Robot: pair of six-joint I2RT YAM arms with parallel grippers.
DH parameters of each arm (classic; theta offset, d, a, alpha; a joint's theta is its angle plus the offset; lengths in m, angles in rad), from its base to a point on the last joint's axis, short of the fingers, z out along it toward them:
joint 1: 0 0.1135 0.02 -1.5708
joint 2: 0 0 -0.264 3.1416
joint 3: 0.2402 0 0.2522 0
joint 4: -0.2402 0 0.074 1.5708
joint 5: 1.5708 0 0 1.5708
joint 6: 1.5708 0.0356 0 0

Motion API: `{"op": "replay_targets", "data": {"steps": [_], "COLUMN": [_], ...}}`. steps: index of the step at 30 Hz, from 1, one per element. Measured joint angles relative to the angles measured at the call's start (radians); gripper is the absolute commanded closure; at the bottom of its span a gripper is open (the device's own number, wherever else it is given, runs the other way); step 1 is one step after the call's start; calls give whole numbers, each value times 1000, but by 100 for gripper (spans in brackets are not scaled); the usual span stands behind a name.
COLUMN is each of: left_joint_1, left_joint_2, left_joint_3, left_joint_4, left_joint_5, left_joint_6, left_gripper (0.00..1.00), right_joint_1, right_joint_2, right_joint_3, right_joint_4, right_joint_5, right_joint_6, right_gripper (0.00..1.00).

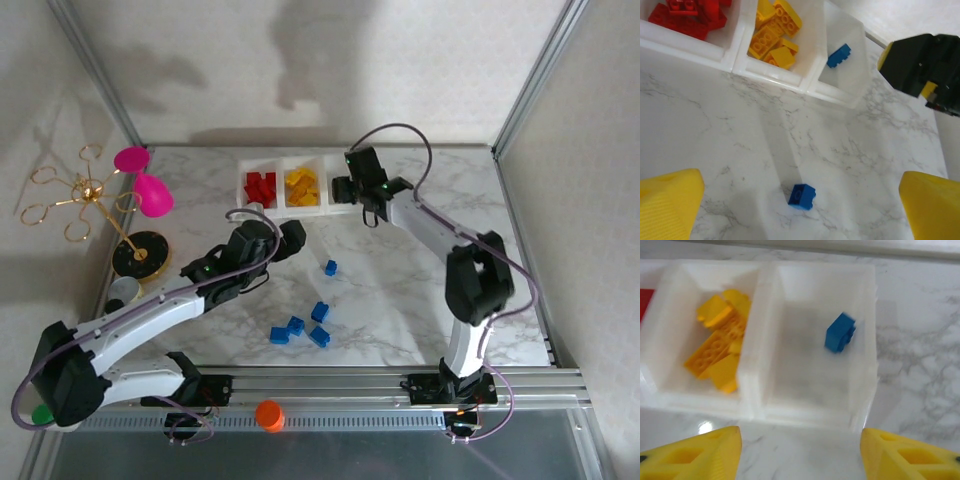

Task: Sort the legos into containers by color
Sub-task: Place the lego in the container, then pick up the lego from the center of the table.

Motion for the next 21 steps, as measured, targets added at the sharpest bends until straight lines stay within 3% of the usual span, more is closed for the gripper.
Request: {"op": "replay_targets", "data": {"steps": [6, 15, 21], "left_joint_1": [-20, -21, -21], "left_joint_2": [-103, -245, -272], "left_joint_3": [-116, -254, -285], "left_joint_4": [-19, -60, -68], "left_joint_5": [29, 32, 29], "left_joint_6": [-1, -31, -58], "left_gripper": [0, 0, 0], "right_joint_1": [65, 225, 261], "right_joint_2": [-140, -163, -146], "right_joint_3": [-187, -365, -393], "right_joint_4": [-4, 6, 27], "right_joint_5": [-26, -20, 12], "right_joint_6": [88, 282, 416], "right_gripper": [28, 19, 23]}}
